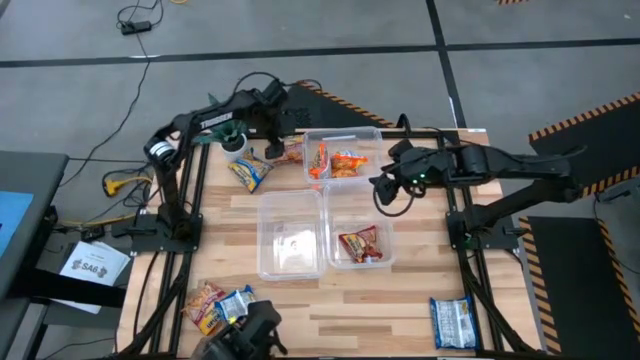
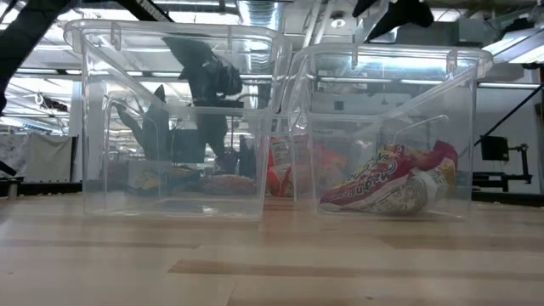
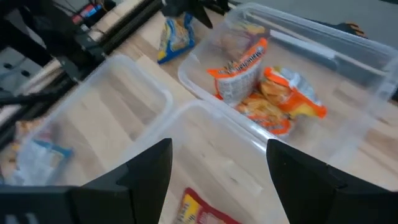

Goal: Sort Maruchan noodles
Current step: Put the top red noodle pack into the bottom right transparent bin

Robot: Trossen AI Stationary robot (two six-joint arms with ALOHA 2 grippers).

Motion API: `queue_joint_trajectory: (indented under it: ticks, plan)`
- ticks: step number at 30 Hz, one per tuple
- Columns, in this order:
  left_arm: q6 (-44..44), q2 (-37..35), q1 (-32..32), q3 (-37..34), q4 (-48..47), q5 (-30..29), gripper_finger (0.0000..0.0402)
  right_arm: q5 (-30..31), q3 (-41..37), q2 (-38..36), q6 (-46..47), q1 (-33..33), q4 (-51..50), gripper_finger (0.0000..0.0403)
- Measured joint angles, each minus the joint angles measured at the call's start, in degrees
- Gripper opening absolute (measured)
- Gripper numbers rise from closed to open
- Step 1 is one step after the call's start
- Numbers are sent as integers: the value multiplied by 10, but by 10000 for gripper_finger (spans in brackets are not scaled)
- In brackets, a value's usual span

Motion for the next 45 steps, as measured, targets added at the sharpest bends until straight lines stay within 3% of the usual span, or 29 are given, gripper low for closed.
queue_joint_trajectory:
  ticks: [18,21,25,27,32,37,45]
  plan:
    - [16,85,-13,2,26,-88,235,-1,1,27,37,5,3,282]
    - [16,92,-23,2,19,-106,198,-1,1,27,46,6,3,282]
    - [1,91,-31,2,18,-111,57,-2,1,27,46,6,2,282]
    - [-24,90,-31,3,18,-110,20,-2,1,27,46,6,2,282]
    - [-48,78,-32,21,-17,-103,1,-2,1,27,43,5,1,282]
    - [-68,23,-30,55,-39,-105,0,-1,1,27,31,6,3,282]
    - [-112,-98,-30,84,-46,-164,0,0,1,27,9,9,10,282]
